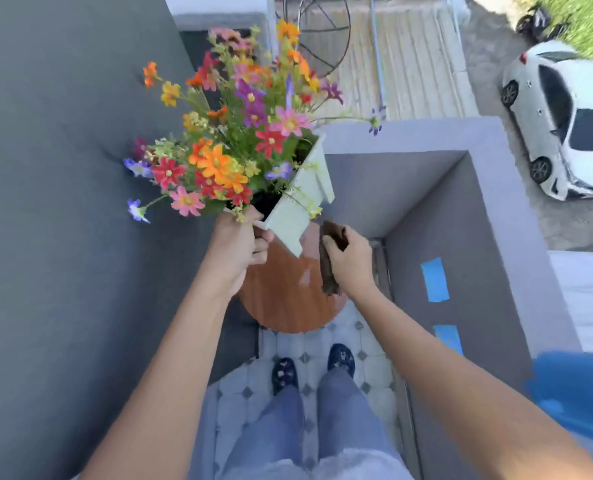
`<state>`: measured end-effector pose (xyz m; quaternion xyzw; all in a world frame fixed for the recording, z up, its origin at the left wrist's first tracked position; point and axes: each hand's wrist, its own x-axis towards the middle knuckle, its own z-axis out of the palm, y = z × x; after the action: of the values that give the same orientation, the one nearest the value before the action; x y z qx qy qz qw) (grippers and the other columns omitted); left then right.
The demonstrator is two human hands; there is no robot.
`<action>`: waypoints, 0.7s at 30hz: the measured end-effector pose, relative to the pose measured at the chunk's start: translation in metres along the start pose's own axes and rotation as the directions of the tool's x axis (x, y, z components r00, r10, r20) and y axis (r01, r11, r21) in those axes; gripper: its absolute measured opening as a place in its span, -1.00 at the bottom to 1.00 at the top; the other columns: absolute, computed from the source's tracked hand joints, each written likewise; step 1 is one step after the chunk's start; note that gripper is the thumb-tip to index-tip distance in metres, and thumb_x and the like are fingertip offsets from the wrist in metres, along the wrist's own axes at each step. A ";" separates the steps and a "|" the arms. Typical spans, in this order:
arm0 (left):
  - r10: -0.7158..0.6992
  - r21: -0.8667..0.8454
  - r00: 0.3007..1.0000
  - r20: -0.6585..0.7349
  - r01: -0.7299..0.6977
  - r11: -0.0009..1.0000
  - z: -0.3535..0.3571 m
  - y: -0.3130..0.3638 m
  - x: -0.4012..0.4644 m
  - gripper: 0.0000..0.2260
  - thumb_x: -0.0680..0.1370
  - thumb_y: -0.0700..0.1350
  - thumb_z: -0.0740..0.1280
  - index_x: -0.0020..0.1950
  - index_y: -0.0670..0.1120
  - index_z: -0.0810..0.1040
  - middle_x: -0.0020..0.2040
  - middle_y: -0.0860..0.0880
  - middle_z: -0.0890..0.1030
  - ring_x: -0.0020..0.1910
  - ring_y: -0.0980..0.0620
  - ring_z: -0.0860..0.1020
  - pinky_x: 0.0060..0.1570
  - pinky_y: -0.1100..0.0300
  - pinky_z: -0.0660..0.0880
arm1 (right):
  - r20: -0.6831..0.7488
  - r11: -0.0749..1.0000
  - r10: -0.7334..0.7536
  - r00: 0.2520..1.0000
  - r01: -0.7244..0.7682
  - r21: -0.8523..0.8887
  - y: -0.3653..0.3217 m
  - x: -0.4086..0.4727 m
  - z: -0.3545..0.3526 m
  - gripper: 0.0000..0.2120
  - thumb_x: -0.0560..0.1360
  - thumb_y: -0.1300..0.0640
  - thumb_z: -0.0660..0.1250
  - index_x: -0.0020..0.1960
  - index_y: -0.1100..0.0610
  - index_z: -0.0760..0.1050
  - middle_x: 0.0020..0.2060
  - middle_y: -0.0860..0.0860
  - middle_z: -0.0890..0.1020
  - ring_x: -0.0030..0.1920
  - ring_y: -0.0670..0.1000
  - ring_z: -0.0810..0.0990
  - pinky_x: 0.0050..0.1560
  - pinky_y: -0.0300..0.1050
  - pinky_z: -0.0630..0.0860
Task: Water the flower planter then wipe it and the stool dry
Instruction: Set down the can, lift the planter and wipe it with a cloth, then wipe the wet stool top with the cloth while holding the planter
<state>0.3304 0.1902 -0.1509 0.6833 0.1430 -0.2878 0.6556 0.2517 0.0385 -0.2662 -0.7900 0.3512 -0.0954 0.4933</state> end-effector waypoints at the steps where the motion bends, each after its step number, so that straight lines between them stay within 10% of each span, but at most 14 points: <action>1: 0.008 -0.014 1.000 -0.006 -0.008 1.000 -0.002 -0.001 0.006 -0.93 0.59 -0.22 0.14 -0.08 -0.15 0.35 -0.43 -0.08 0.41 -0.60 0.12 0.17 -0.57 0.25 0.05 | 0.055 0.999 -0.009 0.998 0.012 -0.049 0.010 -0.005 0.013 -0.86 0.54 0.22 0.37 0.05 0.25 0.61 -0.08 0.01 0.67 -0.07 0.04 0.60 -0.04 -0.16 0.44; 11: 0.153 -0.030 0.988 -0.027 -0.154 0.988 0.005 0.006 0.053 -0.79 0.59 -0.24 0.12 -0.25 -0.13 0.30 -0.51 -0.01 0.44 -0.59 0.11 0.18 -0.56 0.24 0.06 | 0.667 0.779 -0.228 0.710 0.544 -0.313 0.090 -0.060 0.136 -0.69 0.56 0.08 0.35 0.28 0.11 0.55 0.09 0.13 0.57 0.09 0.21 0.45 0.06 0.11 0.51; 15: 0.164 -0.027 0.985 -0.059 -0.166 0.986 0.005 0.008 0.063 -0.81 0.59 -0.24 0.12 -0.24 -0.15 0.32 -0.50 -0.04 0.44 -0.60 0.11 0.20 -0.55 0.25 0.06 | 0.701 0.538 -0.290 0.652 0.717 -0.444 0.124 -0.074 0.155 -0.60 0.48 -0.05 0.41 0.29 0.02 0.54 0.23 0.15 0.50 0.14 0.23 0.40 -0.04 0.14 0.51; 21: 0.127 -0.028 0.989 -0.079 -0.130 0.991 0.000 0.003 0.067 -0.81 0.59 -0.24 0.13 -0.23 -0.15 0.32 -0.47 -0.09 0.44 -0.60 0.11 0.19 -0.53 0.23 0.06 | 0.613 0.512 -0.375 0.695 0.707 -0.488 0.135 -0.037 0.141 -0.60 0.53 -0.06 0.33 0.35 -0.04 0.48 0.24 0.12 0.47 0.15 0.24 0.41 -0.07 0.16 0.50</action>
<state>0.3856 0.1778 -0.1871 0.6906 0.1285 -0.2161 0.6781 0.2325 0.1269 -0.4431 -0.9833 -0.0323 0.0674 0.1658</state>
